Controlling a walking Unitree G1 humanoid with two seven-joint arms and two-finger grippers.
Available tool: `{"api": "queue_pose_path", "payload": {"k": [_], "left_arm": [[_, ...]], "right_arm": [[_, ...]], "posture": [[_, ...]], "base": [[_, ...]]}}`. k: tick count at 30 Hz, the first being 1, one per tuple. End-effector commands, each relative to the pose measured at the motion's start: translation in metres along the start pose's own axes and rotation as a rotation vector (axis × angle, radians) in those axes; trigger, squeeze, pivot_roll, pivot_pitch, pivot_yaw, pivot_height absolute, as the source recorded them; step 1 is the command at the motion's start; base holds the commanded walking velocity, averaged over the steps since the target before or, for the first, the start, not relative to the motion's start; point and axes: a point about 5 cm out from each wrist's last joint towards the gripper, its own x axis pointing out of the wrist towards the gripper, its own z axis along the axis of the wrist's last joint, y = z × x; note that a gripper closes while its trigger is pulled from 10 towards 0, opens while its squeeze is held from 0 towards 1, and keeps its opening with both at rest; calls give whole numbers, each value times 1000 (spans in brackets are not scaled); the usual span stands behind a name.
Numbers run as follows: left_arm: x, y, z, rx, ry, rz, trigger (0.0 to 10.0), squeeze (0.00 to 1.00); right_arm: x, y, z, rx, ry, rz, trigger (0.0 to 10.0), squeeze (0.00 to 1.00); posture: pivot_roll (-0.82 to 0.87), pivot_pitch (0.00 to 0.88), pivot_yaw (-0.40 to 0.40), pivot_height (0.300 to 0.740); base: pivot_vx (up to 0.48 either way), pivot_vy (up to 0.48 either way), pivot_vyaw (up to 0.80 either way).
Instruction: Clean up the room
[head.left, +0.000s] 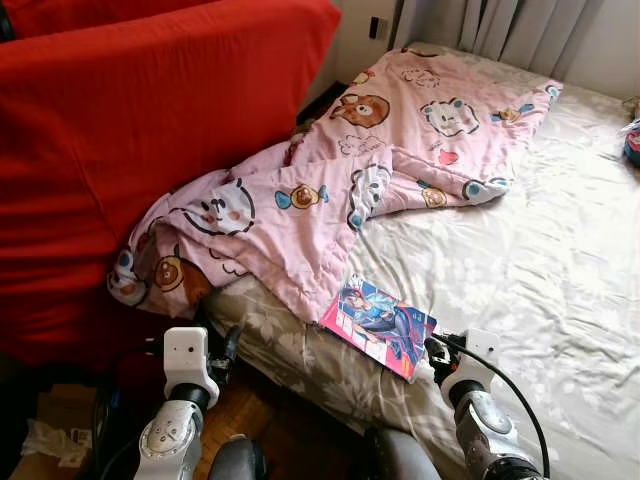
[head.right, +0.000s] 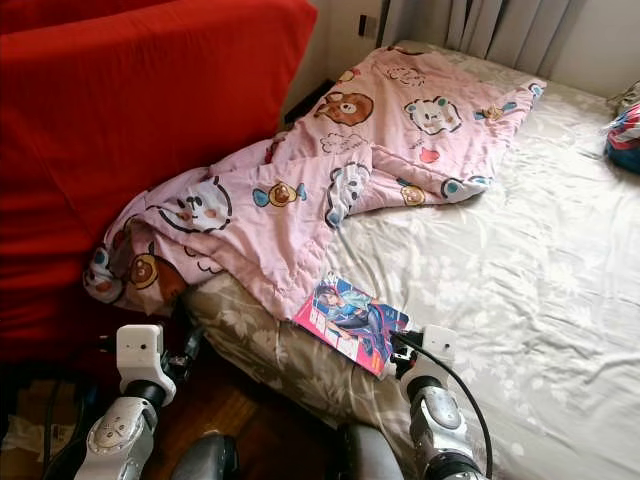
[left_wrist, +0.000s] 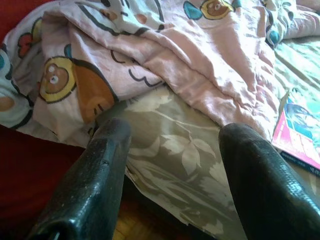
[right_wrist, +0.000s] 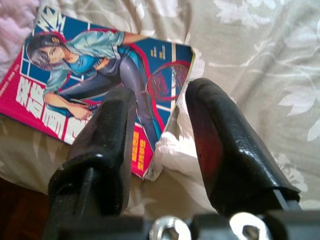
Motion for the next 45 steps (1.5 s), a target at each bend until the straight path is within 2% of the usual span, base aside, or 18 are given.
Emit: {"api": "queue_pose_path", "payload": {"k": [1,2,12,19,20,21,22,30,45], "left_arm": [[-3,-1,-3,-4,19,-11,10000,0],[-5,-1,-4,-4,18,-12,10000,0],[-14,0,-3,7,24,-27,10000,0],[-25,1,-3,12,29,-33,10000,0],[-26,0,-2,12,32,-37,10000,0],[-26,0,-2,12,32,-37,10000,0],[-28,0,-1,14,33,-40,10000,0],[-47,1,0,18,71,-42,10000,0],[-75,-2,10,43,101,-63,10000,0]], "right_arm": [[-2,-1,-8,14,32,-8,10000,0],[-3,2,-12,17,50,4,10000,1000],[-5,0,-19,29,94,-53,10000,1000],[-2,-3,-13,10,91,-60,10000,1000],[0,-6,-7,15,77,-78,10000,47],[0,-6,-7,15,77,-78,10000,47],[1,-8,-3,23,66,-90,10000,0],[6,-14,12,76,26,-151,10000,0],[8,-14,16,184,26,-172,10000,0]], "posture": [[47,175,-42,624],[51,175,-42,624],[74,203,-35,624],[83,233,-28,624],[86,244,-24,624],[86,244,-24,624],[89,253,-22,624],[106,306,-17,624],[151,406,6,624]], "base": [[0,0,0],[0,0,0],[0,0,0],[0,0,0],[0,0,0],[0,0,0],[0,0,0],[0,0,0],[0,0,0]]}}
